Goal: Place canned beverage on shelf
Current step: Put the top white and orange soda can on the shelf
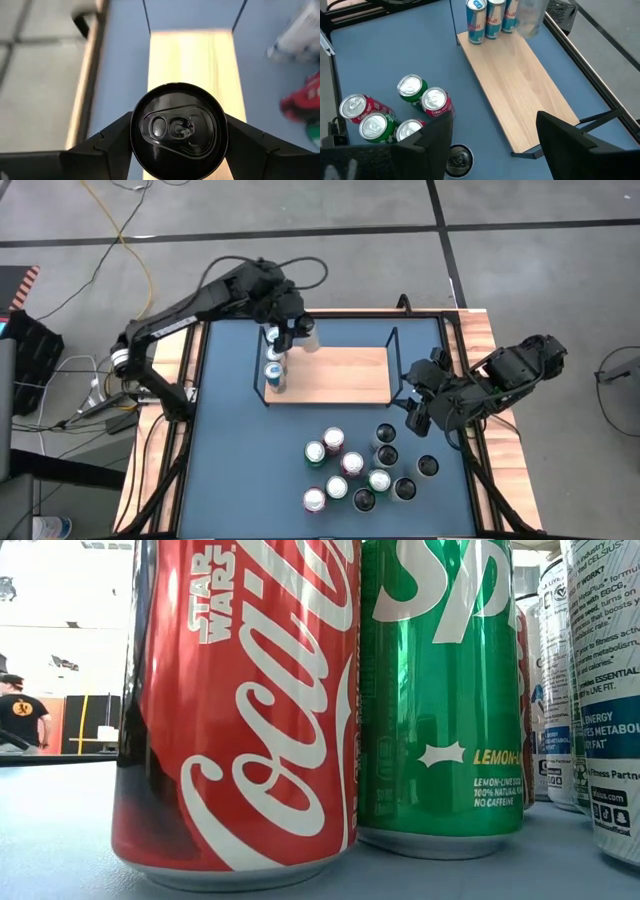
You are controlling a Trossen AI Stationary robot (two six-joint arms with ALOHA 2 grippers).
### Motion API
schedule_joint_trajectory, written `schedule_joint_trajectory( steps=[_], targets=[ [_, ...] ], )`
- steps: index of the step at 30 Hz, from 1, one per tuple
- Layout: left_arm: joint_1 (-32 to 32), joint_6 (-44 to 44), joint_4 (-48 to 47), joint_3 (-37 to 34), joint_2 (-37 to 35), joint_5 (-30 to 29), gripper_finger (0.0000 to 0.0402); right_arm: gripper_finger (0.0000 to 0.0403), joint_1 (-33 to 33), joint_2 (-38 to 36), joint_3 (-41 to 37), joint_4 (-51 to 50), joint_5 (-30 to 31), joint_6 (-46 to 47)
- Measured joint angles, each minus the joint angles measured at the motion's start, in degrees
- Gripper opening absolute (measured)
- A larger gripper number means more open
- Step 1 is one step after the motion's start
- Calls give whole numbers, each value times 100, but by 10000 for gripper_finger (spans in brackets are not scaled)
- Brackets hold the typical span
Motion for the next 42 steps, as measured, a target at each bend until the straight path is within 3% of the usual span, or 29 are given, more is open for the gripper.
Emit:
schedule_joint_trajectory(
  steps=[6, 16, 22, 42],
  targets=[
    [123, 392, 74, -201, 143, 298, 233, 271, 21, 0, 0, -1, 0, 4],
    [246, 683, 591, -892, 165, 241, 233, 271, 15, 0, 0, 0, -2, 5],
    [350, 879, 769, -911, 159, 243, 233, 271, 15, 0, 0, -1, 8, 3],
    [438, 644, 1133, -1374, 157, 231, 233, 271, 15, 0, 0, 1, 71, 7]
  ],
)
